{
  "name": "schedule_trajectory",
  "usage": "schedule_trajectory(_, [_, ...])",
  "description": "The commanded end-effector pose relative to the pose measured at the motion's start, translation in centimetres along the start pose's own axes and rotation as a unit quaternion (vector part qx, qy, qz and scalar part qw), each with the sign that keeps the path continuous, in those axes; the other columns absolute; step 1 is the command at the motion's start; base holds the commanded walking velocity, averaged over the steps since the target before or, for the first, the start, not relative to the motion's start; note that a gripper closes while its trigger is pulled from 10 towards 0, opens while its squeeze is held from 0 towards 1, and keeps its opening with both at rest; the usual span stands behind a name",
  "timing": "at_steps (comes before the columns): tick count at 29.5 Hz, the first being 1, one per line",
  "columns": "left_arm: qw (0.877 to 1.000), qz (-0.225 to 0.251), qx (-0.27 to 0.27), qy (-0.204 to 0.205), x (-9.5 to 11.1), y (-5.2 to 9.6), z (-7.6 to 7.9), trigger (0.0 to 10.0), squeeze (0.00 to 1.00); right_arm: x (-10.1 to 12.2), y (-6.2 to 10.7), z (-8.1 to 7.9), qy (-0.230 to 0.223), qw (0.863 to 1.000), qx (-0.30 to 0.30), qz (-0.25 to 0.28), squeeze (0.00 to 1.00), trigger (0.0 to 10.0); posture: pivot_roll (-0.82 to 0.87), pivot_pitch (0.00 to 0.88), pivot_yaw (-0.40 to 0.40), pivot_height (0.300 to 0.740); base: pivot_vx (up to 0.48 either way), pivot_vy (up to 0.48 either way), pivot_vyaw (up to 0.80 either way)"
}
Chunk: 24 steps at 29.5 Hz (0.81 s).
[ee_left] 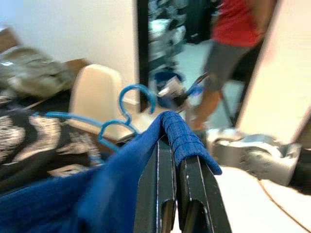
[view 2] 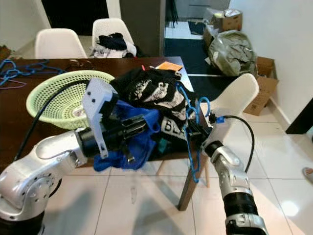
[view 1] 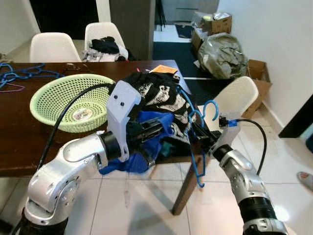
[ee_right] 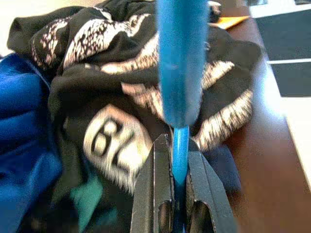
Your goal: Hang hanger
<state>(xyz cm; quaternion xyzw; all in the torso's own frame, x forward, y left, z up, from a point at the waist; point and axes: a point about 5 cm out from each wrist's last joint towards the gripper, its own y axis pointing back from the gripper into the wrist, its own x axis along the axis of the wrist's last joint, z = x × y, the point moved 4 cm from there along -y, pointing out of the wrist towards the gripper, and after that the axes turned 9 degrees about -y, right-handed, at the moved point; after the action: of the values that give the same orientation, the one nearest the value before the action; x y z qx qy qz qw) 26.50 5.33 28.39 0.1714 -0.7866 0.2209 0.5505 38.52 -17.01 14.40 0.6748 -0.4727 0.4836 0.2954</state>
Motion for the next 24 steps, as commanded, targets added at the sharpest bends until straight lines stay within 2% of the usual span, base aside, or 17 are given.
schedule_trajectory(1, [0.999, 0.018, -0.028, 0.025, 0.4, -0.3, 1.2, 10.0, 0.0, -0.7, 0.1, 0.0, -0.02, 1.0, -0.003, -0.003, 0.0, 10.0, 0.07, 0.057, -0.041, 0.74, -0.401, 0.0, 0.0])
schedule_trajectory(2, [0.999, 0.018, -0.028, 0.025, 0.4, -0.3, 1.2, 10.0, 0.0, -0.7, 0.1, 0.0, -0.02, 1.0, -0.003, -0.003, 0.0, 10.0, 0.07, 0.057, -0.041, 0.74, -0.401, 0.0, 0.0])
schedule_trajectory(5, [0.997, 0.018, -0.037, 0.063, -0.6, -0.8, 1.9, 10.0, 0.0, -0.6, 0.0, 0.0, -0.024, 1.0, -0.004, 0.002, 0.0, 10.0, 0.06, 0.057, -0.037, 0.74, -0.412, 0.0, 0.0])
schedule_trajectory(8, [0.997, 0.005, -0.035, 0.071, -1.4, -0.9, 2.0, 10.0, 0.0, -0.6, 0.0, 0.0, -0.025, 1.0, -0.006, 0.002, 0.0, 10.0, 0.06, 0.057, -0.036, 0.74, -0.412, 0.0, 0.0])
schedule_trajectory(11, [0.996, -0.023, -0.027, 0.088, -3.1, -1.0, 1.7, 10.0, 0.0, -0.6, 0.0, 0.3, -0.033, 0.999, -0.014, 0.003, 0.0, 10.0, 0.06, 0.056, -0.035, 0.74, -0.411, 0.0, -0.8])
schedule_trajectory(16, [0.995, -0.033, -0.028, 0.093, -3.5, -1.1, 1.7, 10.0, 0.0, -0.6, 0.0, 0.4, -0.036, 0.999, -0.019, 0.003, 0.0, 10.0, 0.06, 0.058, -0.035, 0.74, -0.413, 0.0, -0.8])
schedule_trajectory(23, [0.993, -0.065, -0.045, 0.087, -5.1, -1.5, 2.5, 10.0, 0.0, -0.7, 0.1, 0.9, -0.037, 0.999, -0.032, 0.0, 0.0, 10.0, 0.05, 0.059, -0.036, 0.74, -0.388, 0.0, -0.8])
schedule_trajectory(24, [0.992, -0.094, -0.049, 0.072, -6.3, -1.3, 2.6, 10.0, 0.0, -0.7, 0.1, 0.9, -0.036, 0.999, -0.034, -0.001, 0.0, 10.0, 0.05, 0.059, -0.036, 0.74, 0.0, 0.0, -0.8])
